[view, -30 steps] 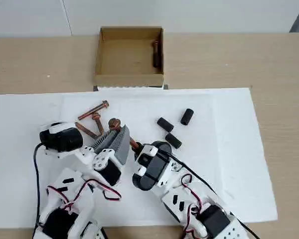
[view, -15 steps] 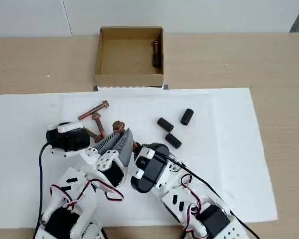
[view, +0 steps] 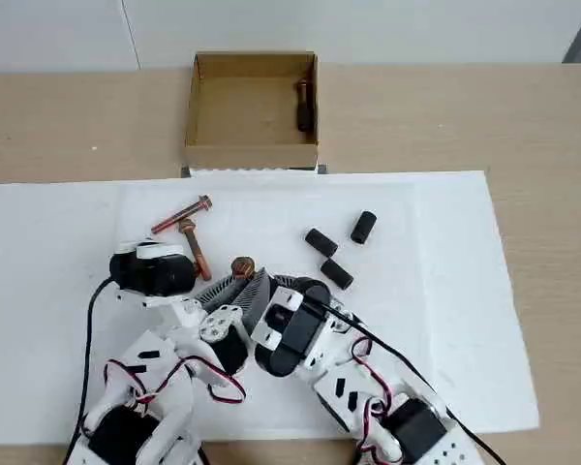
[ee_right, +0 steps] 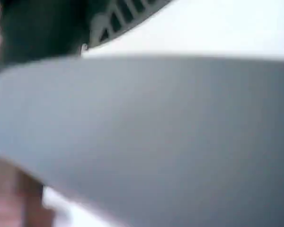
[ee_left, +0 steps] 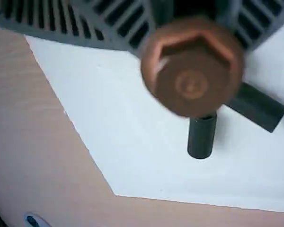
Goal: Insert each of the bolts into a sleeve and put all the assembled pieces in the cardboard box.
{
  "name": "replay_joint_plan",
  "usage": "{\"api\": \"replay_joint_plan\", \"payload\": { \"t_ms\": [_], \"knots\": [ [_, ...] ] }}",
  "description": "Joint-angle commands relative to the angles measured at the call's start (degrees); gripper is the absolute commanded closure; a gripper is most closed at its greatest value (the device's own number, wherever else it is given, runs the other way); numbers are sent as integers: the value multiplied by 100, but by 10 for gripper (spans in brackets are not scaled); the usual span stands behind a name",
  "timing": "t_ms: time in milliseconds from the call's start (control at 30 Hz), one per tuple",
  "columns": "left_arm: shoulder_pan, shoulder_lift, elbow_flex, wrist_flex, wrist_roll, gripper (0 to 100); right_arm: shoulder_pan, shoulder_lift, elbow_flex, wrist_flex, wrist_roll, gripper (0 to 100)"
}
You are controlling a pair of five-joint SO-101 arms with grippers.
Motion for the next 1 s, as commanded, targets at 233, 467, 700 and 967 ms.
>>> {"api": "replay_joint_plan", "payload": {
  "t_ms": [233,467,700,967],
  "knots": [
    [-501,-18,-215,62,-510,784,-13,-75,-264,-215,26,996],
    [-536,-18,-541,114,-721,791,-13,-75,-176,-215,26,996],
    [-536,-18,-831,237,-756,970,66,-84,-176,-215,18,996],
    [-1196,-18,-655,237,-1943,994,1033,-75,-229,-145,-624,996]
  ]
}}
